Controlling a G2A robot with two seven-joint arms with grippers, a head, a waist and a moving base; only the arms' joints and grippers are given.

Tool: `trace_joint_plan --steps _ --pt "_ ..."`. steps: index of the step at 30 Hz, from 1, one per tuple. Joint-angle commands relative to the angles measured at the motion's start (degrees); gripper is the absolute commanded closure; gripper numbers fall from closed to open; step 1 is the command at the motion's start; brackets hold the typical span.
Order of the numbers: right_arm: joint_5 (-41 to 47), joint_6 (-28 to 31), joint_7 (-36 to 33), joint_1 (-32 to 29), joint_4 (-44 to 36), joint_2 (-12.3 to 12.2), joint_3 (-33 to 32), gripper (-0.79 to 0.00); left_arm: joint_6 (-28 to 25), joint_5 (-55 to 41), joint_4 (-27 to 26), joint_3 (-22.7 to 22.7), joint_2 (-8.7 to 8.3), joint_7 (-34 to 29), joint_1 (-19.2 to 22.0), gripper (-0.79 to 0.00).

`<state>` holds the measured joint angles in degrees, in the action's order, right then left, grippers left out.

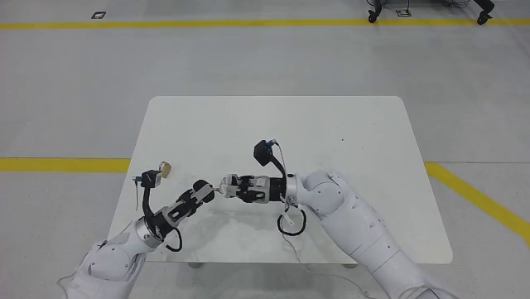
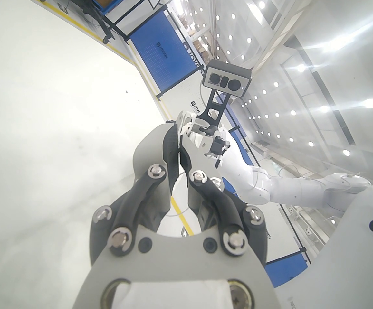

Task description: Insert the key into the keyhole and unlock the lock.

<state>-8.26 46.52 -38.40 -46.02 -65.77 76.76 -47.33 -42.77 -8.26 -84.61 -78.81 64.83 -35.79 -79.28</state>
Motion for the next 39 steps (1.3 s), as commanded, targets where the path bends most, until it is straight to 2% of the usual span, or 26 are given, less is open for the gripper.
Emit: trace_joint_plan --steps 1,2,3,4,5,6,7,9,10,11,13,16,18,20,21,26,29,31,33,36,39 --pt "-0.2 0.1 0.1 0.1 0.1 0.0 -0.1 0.000 0.0 -0.1 0.1 0.1 -0.03 0.0 0.1 -0.246" --pt "-0.3 0.0 0.2 0.1 0.1 0.0 -0.1 0.000 0.1 -0.1 0.2 0.2 -0.03 0.0 0.1 -0.382" --pt "-0.4 0.0 0.3 0.1 0.2 -0.1 -0.2 0.000 0.2 -0.1 0.2 0.3 -0.04 0.0 0.1 -0.585" --pt "-0.6 -0.1 0.4 0.1 0.2 -0.1 -0.2 0.000 0.2 -0.1 0.2 0.3 -0.06 0.0 0.2 -0.711" --pt "-0.8 -0.2 0.5 0.1 0.2 -0.1 -0.3 0.000 0.1 -0.1 0.2 0.3 -0.06 0.1 0.2 -0.748" --pt "-1.1 -0.3 0.6 0.1 0.2 -0.1 -0.3 0.000 0.0 -0.2 0.2 0.4 -0.08 0.1 0.2 -0.748" --pt "-1.3 -0.4 0.7 0.1 0.2 -0.1 -0.3 0.000 0.0 -0.2 0.2 0.4 -0.09 0.1 0.2 -0.714" --pt "-1.6 -0.7 0.7 0.1 0.2 -0.1 -0.3 0.000 -0.1 -0.2 0.2 0.5 -0.12 0.1 0.3 -0.526" --pt "-1.8 -0.8 0.8 0.1 0.2 -0.1 -0.3 0.000 -0.2 -0.2 0.2 0.5 -0.13 0.2 0.3 -0.357" --pt "-2.0 -0.9 0.8 0.1 0.2 -0.1 -0.3 0.000 -0.2 -0.2 0.3 0.5 -0.14 0.2 0.3 -0.289" --pt "-2.3 -1.1 1.1 0.0 0.1 -0.2 -0.4 0.000 -0.4 -0.3 0.2 0.6 -0.16 0.3 0.3 -0.228" --pt "-2.5 -1.2 1.5 0.0 0.3 -0.2 -0.6 0.000 -0.5 -0.2 0.3 0.5 -0.22 0.4 0.3 -0.277" --pt "-2.5 -1.0 2.0 0.0 0.6 -0.4 -1.4 0.000 -0.7 0.6 0.5 -0.5 -0.39 1.1 0.2 -0.366" --pt "-2.9 -0.5 2.8 -0.2 0.7 -0.8 -2.8 0.000 -1.3 0.4 -0.1 -2.3 -0.68 1.6 -0.6 -0.526" --pt "-3.2 -0.1 3.3 -0.4 0.5 -1.1 -3.7 0.000 -1.7 0.2 -0.8 -3.6 -0.92 1.6 -1.3 -0.554" --pt "-7.1 1.2 8.0 -3.0 -2.1 -2.6 -9.1 0.000 -3.2 1.0 -8.4 -12.8 -2.40 0.5 -7.1 -0.588" --pt "-9.9 2.1 12.9 -5.7 -4.7 -3.4 -12.5 0.000 -2.5 8.4 -15.8 -21.5 -3.09 3.2 -13.1 -0.610" --pt "-9.9 2.1 12.9 -5.7 -4.7 -3.4 -12.5 0.000 0.5 17.9 -19.5 -27.3 -2.99 9.2 -16.5 -0.631" --pt "-9.9 2.1 12.9 -5.7 -4.7 -3.4 -12.5 0.000 5.8 29.7 -23.1 -30.8 -2.45 17.3 -19.7 -0.646" --pt "-9.9 2.1 12.9 -5.7 -4.7 -3.4 -12.5 0.000 13.6 44.5 -26.8 -30.6 -1.47 28.3 -23.8 -0.674" --pt "-9.9 2.1 12.9 -5.7 -4.7 -3.4 -12.5 0.000 19.9 50.9 -25.9 -27.9 -0.94 31.6 -24.4 -0.702"
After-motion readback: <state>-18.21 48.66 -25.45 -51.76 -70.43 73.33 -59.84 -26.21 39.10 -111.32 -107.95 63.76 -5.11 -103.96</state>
